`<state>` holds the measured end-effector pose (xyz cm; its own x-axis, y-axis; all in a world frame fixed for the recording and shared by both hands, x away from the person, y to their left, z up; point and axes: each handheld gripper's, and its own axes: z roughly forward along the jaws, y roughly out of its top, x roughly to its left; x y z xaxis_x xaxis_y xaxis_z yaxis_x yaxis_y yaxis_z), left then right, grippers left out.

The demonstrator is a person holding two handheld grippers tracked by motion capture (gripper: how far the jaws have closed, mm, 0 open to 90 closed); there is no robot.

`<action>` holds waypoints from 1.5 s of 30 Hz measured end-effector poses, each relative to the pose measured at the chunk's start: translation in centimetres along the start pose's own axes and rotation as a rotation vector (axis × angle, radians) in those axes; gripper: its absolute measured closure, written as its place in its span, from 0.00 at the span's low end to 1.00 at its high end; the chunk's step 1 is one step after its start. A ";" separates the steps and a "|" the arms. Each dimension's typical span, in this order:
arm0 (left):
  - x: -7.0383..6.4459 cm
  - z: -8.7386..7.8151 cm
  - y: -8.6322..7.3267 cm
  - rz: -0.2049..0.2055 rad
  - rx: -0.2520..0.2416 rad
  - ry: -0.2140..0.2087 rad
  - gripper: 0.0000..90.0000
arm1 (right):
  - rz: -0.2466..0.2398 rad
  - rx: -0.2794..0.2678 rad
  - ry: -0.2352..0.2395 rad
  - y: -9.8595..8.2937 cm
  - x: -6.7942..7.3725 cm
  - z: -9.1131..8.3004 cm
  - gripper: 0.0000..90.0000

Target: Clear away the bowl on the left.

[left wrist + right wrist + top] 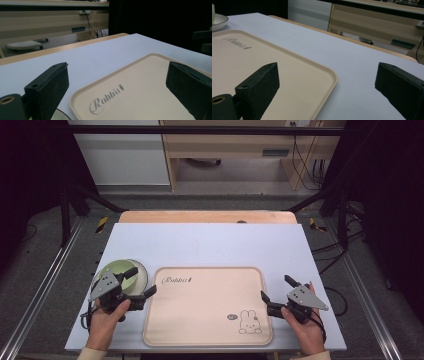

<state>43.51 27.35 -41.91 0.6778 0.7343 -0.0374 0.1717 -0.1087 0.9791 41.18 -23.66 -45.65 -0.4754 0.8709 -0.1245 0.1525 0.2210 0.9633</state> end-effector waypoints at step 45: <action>10.8 -2.5 0.0 -0.195 0.493 0.507 0.25 | 0.016 -0.003 -0.024 0.0 -0.4 -0.4 0.07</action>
<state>49.02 36.93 -41.85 0.2089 0.9779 0.0122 0.6381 -0.1458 0.7560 41.01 -24.15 -45.51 -0.4517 0.8847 -0.1150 0.1568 0.2056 0.9660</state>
